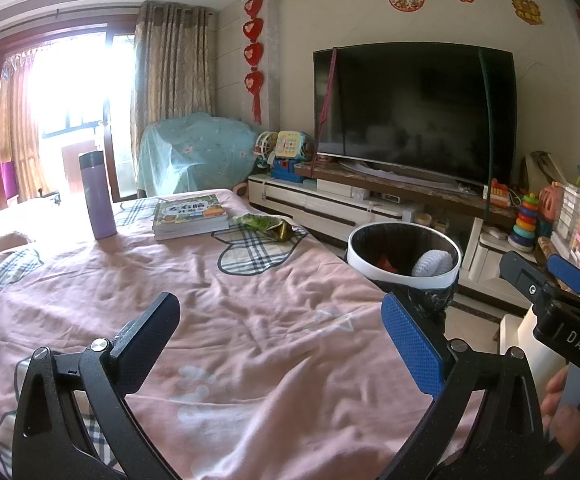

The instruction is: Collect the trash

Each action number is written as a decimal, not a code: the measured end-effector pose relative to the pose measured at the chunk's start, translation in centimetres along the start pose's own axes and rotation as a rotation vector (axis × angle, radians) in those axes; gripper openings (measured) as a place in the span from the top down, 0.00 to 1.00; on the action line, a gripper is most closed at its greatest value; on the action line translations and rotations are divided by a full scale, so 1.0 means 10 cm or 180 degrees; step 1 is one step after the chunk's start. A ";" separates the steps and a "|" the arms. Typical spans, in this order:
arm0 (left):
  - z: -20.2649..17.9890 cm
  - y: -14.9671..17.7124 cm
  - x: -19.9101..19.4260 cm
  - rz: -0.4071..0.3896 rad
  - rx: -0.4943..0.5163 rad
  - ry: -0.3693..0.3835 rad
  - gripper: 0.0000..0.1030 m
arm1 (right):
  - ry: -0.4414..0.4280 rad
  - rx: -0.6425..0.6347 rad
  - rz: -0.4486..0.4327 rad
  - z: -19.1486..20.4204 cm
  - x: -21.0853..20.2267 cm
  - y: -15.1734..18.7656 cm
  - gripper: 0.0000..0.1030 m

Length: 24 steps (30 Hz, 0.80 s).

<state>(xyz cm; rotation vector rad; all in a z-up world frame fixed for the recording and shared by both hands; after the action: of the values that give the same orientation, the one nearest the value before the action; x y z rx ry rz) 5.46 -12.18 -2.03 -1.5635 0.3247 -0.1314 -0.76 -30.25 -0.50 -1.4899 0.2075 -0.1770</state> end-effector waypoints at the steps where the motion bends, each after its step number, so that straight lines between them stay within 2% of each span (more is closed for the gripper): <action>1: 0.00 0.00 0.00 0.0000 0.0001 0.0003 0.00 | 0.0002 -0.0002 -0.0001 0.00 0.00 0.00 0.00; 24: -0.01 0.01 0.01 0.0012 0.0010 0.0011 0.00 | -0.0014 0.0016 0.0008 0.05 0.01 0.00 0.00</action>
<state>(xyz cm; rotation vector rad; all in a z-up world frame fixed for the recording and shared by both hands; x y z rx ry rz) 5.53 -12.32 -2.09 -1.5595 0.3300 -0.1318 -0.57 -29.80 -0.51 -1.4847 0.2054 -0.1721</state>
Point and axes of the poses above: each gripper's, at about its wrist camera, not at the fingertips, and x roughly the way its jaws point, z to its left, y to its underside, the point moved 2 cm from there along x, roughly the way its jaws point, and after that the axes turned 14 degrees about -z, right-handed, at the moved point
